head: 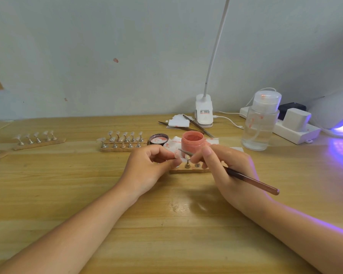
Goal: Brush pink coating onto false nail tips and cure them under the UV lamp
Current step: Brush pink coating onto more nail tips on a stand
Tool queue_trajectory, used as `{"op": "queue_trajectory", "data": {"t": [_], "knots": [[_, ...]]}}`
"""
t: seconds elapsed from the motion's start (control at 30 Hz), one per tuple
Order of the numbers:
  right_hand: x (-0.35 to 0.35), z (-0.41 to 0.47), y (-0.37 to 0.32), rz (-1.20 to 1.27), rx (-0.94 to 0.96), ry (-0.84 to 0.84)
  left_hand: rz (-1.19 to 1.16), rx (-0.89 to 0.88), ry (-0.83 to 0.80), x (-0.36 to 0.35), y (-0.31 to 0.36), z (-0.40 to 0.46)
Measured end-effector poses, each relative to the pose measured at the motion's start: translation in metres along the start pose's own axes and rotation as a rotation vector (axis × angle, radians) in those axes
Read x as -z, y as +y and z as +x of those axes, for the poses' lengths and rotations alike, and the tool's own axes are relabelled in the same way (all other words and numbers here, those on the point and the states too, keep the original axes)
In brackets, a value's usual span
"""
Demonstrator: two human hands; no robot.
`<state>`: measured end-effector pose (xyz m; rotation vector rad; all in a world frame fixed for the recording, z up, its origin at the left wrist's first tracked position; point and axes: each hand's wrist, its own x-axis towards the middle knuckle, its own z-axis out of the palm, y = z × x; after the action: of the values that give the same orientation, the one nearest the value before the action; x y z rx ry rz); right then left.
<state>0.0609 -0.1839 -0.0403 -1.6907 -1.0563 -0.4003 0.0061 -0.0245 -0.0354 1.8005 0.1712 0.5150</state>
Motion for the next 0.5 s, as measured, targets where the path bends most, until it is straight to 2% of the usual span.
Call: {"op": "queue_trajectory", "data": {"t": [0.17,0.27,0.4,0.5], "knots": [[-0.0003,-0.0016,-0.0007,0.126,-0.074,-0.017,-0.020,0.009,-0.014,-0.0005,0.0004,-0.0006],[-0.0001,-0.0004,-0.0012,0.083,-0.040,0.003,-0.041,0.017,-0.013,-0.0010,0.0004,-0.0003],[-0.0008,-0.0016,-0.0010,0.130,-0.109,-0.036,-0.043,0.026,-0.022,-0.0013,0.0002,0.0000],[0.0004,-0.0014,-0.0010,0.123,-0.062,-0.006,-0.042,0.032,-0.013,-0.0009,-0.0007,0.0005]]}}
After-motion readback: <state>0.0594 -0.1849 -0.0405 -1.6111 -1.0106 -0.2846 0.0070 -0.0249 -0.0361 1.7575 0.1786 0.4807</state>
